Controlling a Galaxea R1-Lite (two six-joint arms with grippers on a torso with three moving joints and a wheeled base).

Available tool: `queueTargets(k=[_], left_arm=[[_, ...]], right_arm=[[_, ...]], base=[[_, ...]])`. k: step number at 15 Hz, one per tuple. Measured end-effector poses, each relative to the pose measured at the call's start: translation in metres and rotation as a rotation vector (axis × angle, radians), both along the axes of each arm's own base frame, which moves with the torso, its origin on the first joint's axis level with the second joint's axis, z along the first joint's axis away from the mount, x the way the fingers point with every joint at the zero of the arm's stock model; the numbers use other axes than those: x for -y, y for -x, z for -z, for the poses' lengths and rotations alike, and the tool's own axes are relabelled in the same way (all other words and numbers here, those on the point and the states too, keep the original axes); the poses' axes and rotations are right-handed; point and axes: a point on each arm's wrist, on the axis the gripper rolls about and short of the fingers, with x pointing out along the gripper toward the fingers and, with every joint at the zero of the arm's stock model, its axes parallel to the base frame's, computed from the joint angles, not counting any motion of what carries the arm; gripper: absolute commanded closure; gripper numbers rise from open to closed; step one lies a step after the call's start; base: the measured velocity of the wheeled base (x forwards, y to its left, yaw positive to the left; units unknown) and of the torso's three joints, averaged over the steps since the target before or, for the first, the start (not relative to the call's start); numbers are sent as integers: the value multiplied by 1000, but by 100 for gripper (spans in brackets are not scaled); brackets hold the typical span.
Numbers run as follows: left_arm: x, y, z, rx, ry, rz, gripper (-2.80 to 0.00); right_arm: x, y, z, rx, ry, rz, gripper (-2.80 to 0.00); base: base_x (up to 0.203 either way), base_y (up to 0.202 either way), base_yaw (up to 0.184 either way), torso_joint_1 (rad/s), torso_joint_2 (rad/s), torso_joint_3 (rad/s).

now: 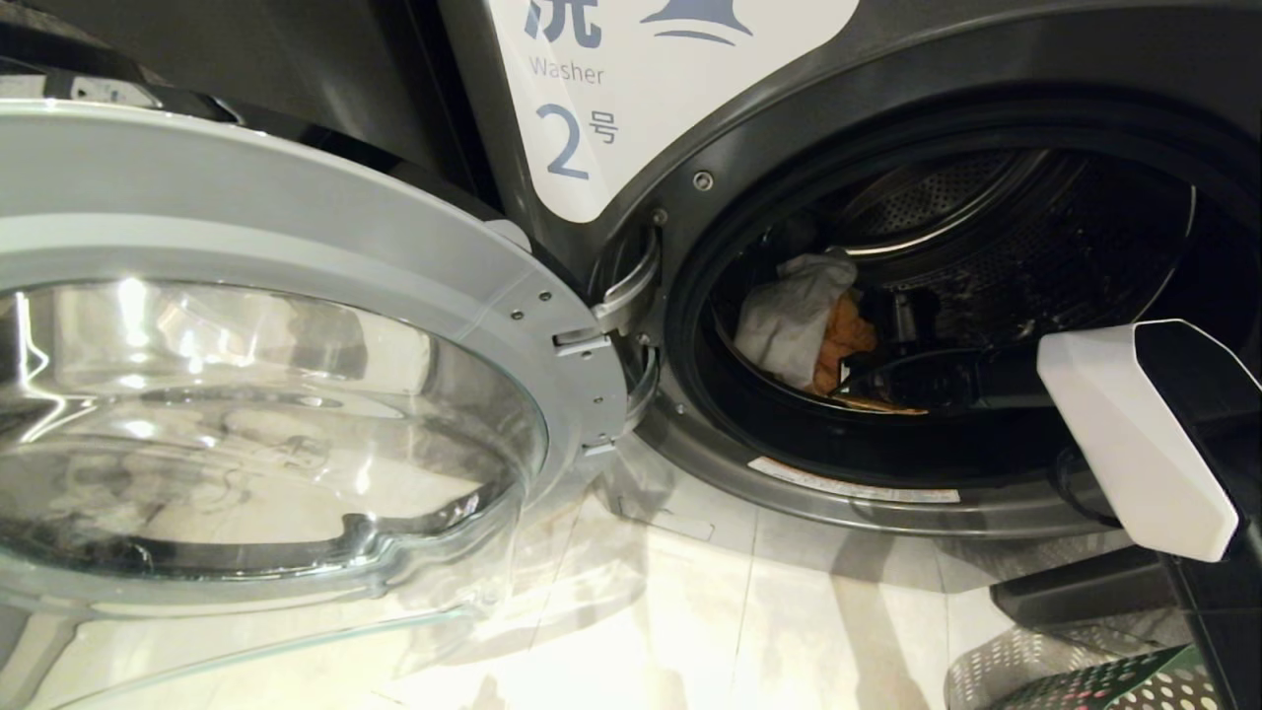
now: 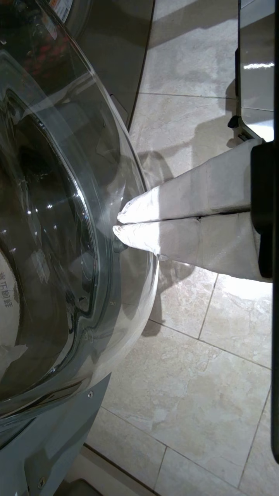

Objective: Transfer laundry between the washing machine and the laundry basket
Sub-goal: Pick a cloth and place it into the basket

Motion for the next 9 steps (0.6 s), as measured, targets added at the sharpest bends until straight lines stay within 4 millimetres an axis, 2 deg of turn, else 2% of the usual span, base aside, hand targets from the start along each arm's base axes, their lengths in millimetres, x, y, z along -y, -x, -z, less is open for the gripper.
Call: queueTargets(k=[4,9], left_arm=[[0,0,0,0,0,0,0],[0,0,0,0,0,0,0]], right_arm=[[-2,6,-22,41,-4,-6,0],[-12,23,-46,60,-5,-25,0]], base=[[0,0,0,0,0,0],[0,0,0,0,0,0]])
